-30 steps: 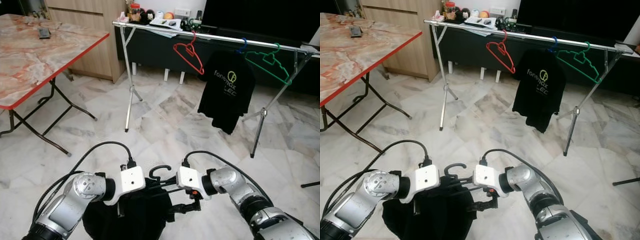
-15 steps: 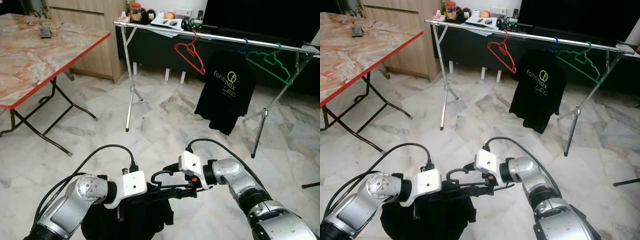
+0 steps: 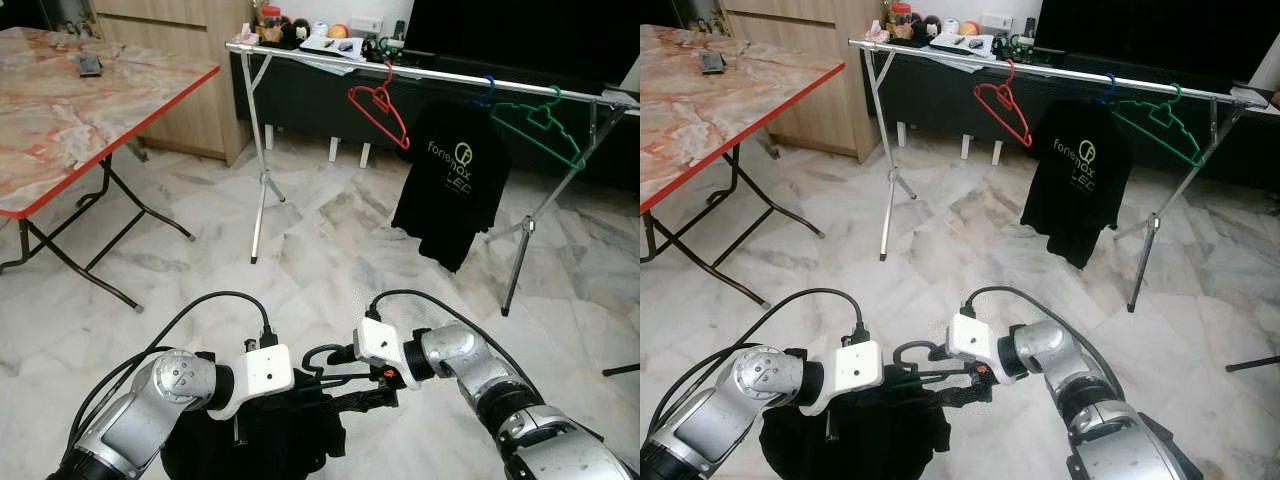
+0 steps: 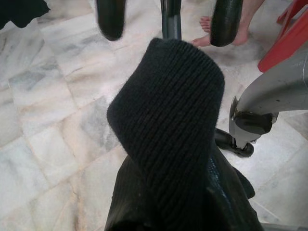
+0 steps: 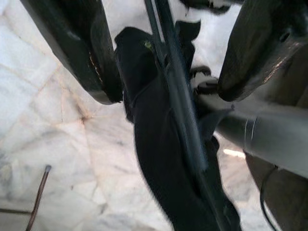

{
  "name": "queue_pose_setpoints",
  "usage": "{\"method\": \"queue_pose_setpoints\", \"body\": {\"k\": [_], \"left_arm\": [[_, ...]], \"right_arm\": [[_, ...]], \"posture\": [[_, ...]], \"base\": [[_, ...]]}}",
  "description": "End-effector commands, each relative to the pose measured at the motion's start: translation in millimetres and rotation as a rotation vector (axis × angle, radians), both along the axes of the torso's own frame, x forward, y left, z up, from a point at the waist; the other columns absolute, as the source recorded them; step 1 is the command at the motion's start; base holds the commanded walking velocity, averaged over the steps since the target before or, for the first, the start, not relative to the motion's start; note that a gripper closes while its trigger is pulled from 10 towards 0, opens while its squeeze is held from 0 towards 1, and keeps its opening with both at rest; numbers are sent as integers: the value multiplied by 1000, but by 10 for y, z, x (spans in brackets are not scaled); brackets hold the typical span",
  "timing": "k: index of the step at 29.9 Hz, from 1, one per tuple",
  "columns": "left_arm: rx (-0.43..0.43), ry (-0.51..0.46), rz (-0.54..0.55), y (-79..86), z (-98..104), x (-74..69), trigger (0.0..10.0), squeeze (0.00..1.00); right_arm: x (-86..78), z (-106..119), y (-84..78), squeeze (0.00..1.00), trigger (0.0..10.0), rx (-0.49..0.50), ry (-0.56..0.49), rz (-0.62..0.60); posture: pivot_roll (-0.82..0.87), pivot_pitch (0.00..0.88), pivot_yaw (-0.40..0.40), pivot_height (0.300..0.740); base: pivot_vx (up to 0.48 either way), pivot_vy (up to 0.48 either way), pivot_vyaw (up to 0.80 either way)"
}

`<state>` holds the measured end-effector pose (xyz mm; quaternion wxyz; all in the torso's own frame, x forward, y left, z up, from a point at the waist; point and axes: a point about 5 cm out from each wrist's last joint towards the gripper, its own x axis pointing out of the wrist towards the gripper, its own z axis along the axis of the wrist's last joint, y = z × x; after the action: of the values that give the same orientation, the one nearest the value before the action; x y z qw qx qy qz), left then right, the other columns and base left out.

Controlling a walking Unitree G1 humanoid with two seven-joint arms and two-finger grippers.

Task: Hang hanger

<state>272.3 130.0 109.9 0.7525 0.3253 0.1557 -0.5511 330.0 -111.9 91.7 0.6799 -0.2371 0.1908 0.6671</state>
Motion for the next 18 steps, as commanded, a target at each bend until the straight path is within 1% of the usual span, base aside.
{"method": "queue_pose_setpoints", "body": {"k": [1,4,5,6,7,8,18], "left_arm": [[9,-15,-19,-16,42,-17,10000,0],[9,-17,-19,-17,42,-16,10000,0],[10,-18,-18,-16,42,-15,10000,0],[10,-18,-18,-16,42,-15,10000,0],[10,-19,-18,-16,43,-10,10000,0],[10,-20,-17,-15,42,-10,10000,0],[15,-12,-18,-8,33,-20,10000,0]], "right_arm": [[-28,-51,-55,0,10000,-22,19,-4],[-24,-44,-54,0,10000,-13,13,-8],[-13,-36,-51,0,4941,-3,8,-23],[-13,-36,-51,0,4941,-3,8,-23],[-8,-33,-50,0,902,0,10,-31],[-11,-36,-50,0,0,-4,10,-26],[-14,-44,-39,0,0,-8,8,-26]], "posture": [[191,105,-79,740],[189,102,-78,740],[190,102,-78,740],[190,102,-78,740],[190,102,-78,740],[192,99,-78,740],[194,95,-77,740]], "base": [[0,0,0],[0,0,0],[0,0,0],[0,0,0],[0,0,0],[0,0,0],[0,0,0]]}}
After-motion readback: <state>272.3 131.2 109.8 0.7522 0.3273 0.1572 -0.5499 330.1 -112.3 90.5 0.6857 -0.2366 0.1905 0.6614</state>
